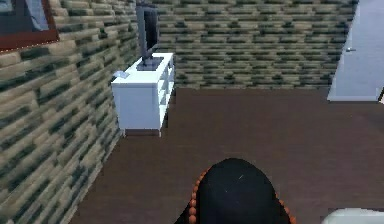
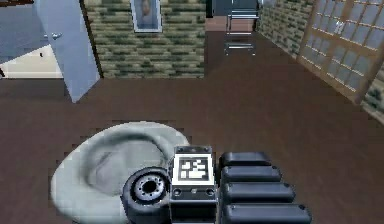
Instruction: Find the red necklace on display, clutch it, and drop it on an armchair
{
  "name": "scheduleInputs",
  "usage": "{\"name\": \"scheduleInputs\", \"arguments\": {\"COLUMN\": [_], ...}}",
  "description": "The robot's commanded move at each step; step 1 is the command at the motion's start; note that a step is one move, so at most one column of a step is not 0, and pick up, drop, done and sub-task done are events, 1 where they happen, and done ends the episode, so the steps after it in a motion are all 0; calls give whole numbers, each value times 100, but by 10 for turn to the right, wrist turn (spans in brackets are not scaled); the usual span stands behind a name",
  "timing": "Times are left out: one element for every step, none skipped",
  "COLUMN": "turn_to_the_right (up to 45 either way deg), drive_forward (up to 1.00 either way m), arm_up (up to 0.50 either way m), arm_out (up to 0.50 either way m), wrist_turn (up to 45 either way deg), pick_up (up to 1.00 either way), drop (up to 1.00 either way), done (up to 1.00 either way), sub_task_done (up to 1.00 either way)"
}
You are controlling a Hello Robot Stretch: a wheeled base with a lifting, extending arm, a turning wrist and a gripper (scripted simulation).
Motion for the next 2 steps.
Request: {"name": "scheduleInputs", "arguments": {"turn_to_the_right": [0, 0], "drive_forward": [100, 20], "arm_up": [0, 0], "arm_out": [0, 0], "wrist_turn": [0, 0], "pick_up": [0, 0], "drop": [0, 0], "done": [0, 0], "sub_task_done": [0, 0]}}
